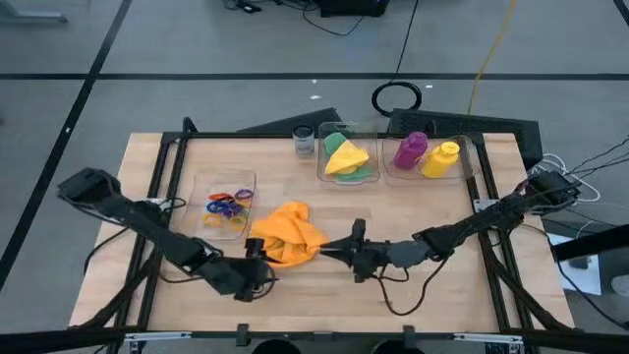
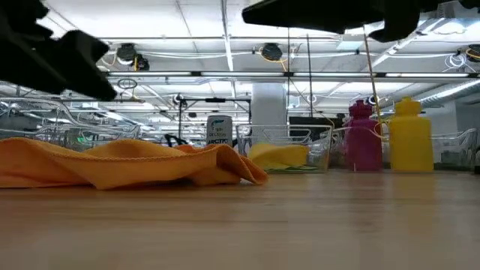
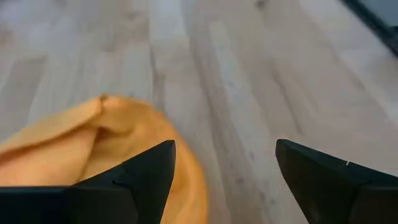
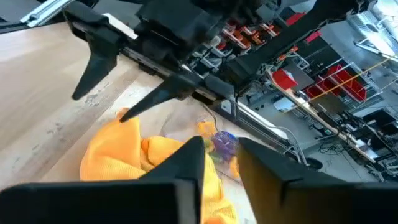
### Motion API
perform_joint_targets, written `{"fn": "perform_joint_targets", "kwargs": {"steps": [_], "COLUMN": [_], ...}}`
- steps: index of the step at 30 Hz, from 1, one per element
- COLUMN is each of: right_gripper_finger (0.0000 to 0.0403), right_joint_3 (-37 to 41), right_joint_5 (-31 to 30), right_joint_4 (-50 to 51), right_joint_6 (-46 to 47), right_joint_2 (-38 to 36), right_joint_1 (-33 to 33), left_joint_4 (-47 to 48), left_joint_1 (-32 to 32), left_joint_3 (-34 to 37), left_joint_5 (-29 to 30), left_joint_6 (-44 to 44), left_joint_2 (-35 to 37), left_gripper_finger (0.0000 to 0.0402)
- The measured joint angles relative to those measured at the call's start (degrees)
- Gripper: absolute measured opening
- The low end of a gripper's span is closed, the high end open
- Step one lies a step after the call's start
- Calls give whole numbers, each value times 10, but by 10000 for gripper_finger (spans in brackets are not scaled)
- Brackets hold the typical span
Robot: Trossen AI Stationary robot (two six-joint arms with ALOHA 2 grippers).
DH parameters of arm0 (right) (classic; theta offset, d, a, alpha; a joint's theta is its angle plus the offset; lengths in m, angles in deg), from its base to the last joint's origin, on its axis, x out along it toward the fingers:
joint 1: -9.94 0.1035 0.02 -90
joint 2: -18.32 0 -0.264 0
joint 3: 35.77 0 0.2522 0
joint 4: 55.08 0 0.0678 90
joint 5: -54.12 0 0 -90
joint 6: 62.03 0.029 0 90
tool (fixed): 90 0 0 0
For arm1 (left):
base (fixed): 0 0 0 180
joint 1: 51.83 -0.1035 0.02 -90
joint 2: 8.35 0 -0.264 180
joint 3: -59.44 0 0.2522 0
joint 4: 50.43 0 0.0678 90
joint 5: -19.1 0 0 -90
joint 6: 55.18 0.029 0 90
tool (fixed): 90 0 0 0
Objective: Pick & Place Sports Items
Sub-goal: Fold the orange towel
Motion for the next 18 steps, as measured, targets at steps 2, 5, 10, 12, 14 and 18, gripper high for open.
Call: {"fn": "perform_joint_targets", "kwargs": {"steps": [2, 5, 10, 12, 14, 18], "right_gripper_finger": [74, 104, 143, 155, 164, 178], "right_joint_3": [0, 0, 0, 0, 0, 0], "right_joint_5": [0, 0, 0, 0, 0, 0], "right_joint_4": [3, 4, 6, 6, 6, 7], "right_joint_6": [0, 0, -1, -1, 0, 9], "right_joint_2": [0, 0, 0, 0, 0, 0], "right_joint_1": [0, 0, -1, -2, -3, -8], "left_joint_4": [13, 54, 109, 116, 120, 126], "left_joint_1": [0, 0, 0, 0, 0, -3], "left_joint_3": [0, 0, 0, 0, 0, 0], "left_joint_5": [3, 4, 4, 4, 7, 9], "left_joint_6": [-18, -52, -95, -99, -96, -88], "left_joint_2": [-4, -5, -5, -5, -5, -5], "left_gripper_finger": [234, 234, 234, 234, 234, 234]}}
